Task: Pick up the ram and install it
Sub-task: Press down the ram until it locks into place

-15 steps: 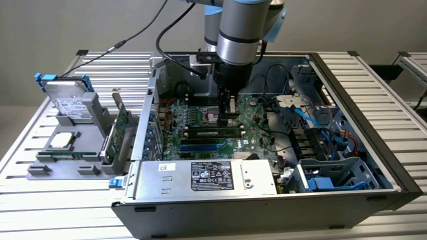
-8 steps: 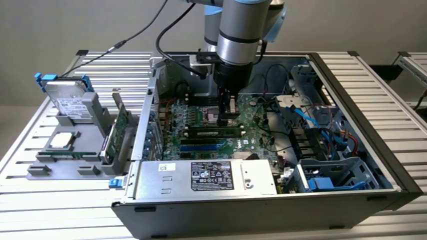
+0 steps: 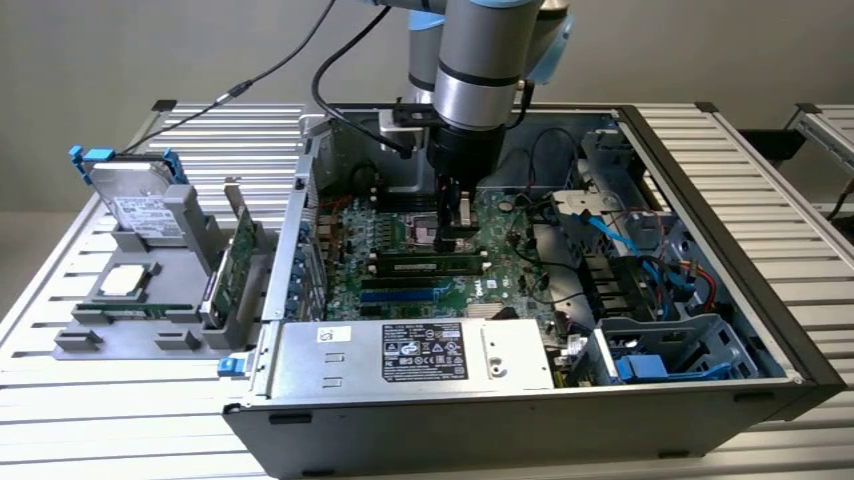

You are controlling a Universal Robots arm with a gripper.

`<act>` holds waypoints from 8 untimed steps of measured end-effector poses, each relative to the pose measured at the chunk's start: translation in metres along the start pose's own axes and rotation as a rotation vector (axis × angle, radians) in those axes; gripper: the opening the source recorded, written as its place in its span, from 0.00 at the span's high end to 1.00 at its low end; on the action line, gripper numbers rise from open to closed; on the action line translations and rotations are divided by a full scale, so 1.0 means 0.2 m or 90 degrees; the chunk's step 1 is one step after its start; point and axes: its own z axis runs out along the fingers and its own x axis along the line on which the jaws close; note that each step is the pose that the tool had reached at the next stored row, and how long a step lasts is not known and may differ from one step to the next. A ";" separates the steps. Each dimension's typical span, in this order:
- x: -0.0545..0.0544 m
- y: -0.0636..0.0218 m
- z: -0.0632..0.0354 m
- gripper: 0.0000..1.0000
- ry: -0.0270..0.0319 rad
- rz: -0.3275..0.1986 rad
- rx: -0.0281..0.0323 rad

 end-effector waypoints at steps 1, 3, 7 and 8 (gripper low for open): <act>0.00 0.000 0.000 0.90 0.0001 0.000 -0.0001; 0.00 -0.010 -0.001 0.90 -0.0002 0.000 0.0000; 0.01 -0.086 -0.007 0.90 -0.0014 0.000 -0.0005; 0.01 -0.098 -0.008 0.90 -0.0016 0.000 -0.0006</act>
